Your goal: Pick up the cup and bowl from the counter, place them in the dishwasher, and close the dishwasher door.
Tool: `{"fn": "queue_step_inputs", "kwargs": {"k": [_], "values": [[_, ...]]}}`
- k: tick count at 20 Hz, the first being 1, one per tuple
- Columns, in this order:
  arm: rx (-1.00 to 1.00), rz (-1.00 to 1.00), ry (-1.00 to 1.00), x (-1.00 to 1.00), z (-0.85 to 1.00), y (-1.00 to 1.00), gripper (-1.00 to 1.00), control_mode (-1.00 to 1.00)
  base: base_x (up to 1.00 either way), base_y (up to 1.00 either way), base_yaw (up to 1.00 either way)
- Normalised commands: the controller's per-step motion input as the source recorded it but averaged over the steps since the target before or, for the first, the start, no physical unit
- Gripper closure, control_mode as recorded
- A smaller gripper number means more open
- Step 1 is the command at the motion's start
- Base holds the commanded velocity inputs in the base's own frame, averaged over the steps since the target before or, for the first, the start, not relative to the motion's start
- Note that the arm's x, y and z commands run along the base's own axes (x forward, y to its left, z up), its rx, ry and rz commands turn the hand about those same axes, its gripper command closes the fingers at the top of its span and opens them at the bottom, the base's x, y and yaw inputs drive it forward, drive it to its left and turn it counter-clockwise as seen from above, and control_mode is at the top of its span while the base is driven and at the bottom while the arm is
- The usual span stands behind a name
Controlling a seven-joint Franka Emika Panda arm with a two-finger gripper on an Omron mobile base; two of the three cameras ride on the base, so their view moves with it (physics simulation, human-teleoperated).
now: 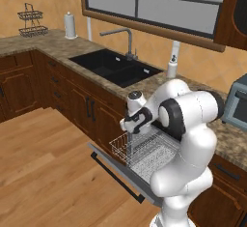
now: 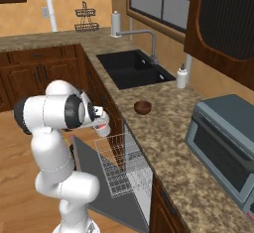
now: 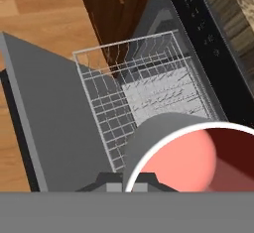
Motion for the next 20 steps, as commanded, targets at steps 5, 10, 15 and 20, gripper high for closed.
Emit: {"fn": "queue_step_inputs", "kwargs": {"k": [5, 10, 15, 20], "values": [[-0.05, -0.01, 0.04, 0.78, -0.71, 0.24, 1.00, -1.00, 0.00, 0.00, 0.00], [-0.08, -0.06, 0.06, 0.77, -0.76, 0.00, 1.00, -1.00, 0.00, 0.00, 0.00], [-0.07, -0.06, 0.08, 0.65, -0.82, -0.03, 1.00, -1.00, 0.00, 0.00, 0.00], [-0.01, -0.01, 0.06, 0.62, -0.74, -0.27, 1.00, -1.00, 0.00, 0.00, 0.00]]}}
